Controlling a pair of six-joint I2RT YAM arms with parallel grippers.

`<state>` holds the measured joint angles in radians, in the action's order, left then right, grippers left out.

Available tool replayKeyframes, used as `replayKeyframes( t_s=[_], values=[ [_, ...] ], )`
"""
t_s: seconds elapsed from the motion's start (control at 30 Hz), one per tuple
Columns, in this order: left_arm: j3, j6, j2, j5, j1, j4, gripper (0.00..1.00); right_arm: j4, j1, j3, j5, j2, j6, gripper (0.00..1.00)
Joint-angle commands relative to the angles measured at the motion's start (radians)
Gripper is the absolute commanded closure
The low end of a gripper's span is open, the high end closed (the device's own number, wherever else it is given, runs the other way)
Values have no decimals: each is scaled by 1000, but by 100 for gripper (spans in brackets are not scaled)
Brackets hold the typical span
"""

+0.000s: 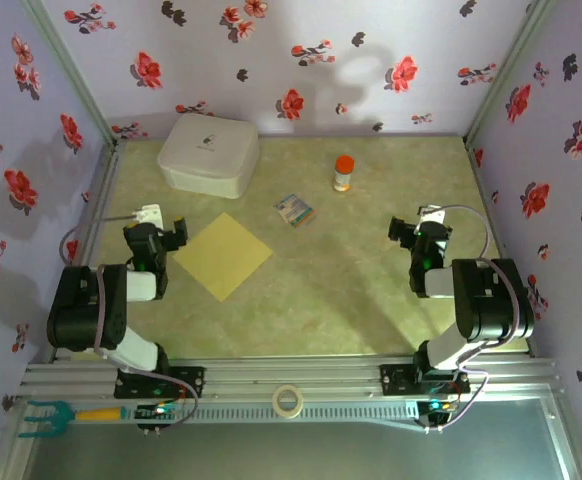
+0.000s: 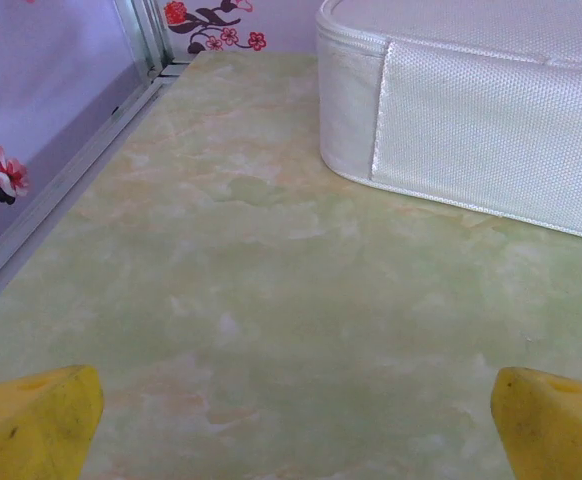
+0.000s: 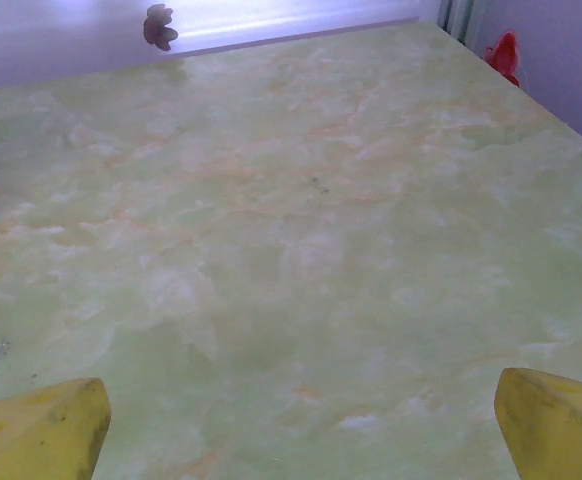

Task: Fold a paper plane with a square sheet of paper (pick it up from the middle)
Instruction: Rotate the square sheet of paper at the center of the table.

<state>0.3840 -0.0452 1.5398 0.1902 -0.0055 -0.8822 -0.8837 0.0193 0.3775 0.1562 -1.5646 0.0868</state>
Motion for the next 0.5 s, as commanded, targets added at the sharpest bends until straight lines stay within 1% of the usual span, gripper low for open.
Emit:
replayKeyframes(
  t_s=[0.0, 0.47],
  values=[
    [3, 19, 4, -7, 0, -20, 0, 9, -5, 17, -5, 5, -5, 1],
    [4, 19, 5, -8, 0, -17, 0, 13, -9, 20, -14, 4, -4, 1]
  ],
)
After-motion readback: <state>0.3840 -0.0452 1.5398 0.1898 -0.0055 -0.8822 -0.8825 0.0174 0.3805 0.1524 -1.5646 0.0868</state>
